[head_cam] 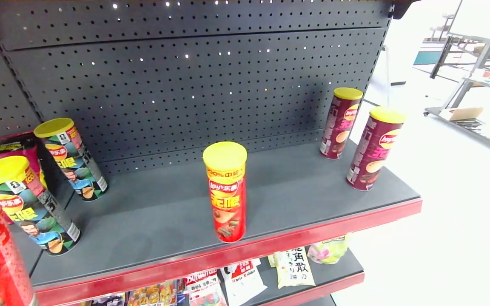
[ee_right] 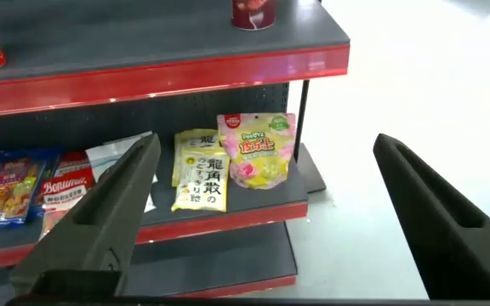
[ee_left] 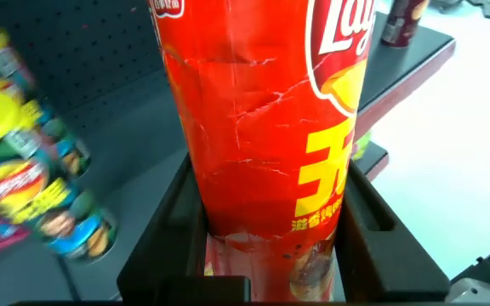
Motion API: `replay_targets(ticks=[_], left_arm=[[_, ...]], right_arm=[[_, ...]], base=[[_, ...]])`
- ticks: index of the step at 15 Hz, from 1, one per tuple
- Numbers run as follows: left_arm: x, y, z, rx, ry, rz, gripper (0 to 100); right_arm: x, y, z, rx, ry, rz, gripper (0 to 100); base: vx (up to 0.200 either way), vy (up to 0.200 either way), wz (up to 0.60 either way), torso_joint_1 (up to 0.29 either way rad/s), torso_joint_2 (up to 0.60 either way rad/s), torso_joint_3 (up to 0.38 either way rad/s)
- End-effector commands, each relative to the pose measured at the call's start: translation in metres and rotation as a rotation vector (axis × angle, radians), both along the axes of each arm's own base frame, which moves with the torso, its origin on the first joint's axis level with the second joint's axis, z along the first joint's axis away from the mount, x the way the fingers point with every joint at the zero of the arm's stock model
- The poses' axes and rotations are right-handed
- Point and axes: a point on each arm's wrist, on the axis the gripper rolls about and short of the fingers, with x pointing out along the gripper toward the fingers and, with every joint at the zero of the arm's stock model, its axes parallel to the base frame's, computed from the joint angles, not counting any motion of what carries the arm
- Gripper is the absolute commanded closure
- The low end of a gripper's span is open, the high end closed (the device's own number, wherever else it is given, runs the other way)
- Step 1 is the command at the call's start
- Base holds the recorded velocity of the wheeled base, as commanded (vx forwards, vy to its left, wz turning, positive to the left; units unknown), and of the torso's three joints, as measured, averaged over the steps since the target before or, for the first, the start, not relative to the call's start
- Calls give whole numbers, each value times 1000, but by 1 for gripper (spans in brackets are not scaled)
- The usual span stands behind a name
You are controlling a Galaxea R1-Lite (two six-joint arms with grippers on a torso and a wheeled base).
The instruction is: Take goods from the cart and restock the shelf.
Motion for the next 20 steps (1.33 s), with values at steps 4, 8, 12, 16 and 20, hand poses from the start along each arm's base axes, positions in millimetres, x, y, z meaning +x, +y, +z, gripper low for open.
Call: replay_targets(ticks=[4,8,12,16,20], left_arm=[[12,0,0,-3,49,0,100],[46,-3,4,-8,109,-64,100],[81,-12,-1,2,178,-147,100],[115,-24,-8,8,217,-202,100],[160,-37,-17,11,148,-224,100]], right_arm=[[0,0,0,-2,6,1,0],[0,0,0,0,6,0,0],[0,0,0,0,6,0,0],[0,0,0,0,6,0,0],[0,0,0,0,6,0,0]], base=[[0,0,0,0,0,0],[0,0,0,0,0,0],[0,0,0,0,0,0],[0,0,0,0,0,0],[0,0,0,0,0,0]])
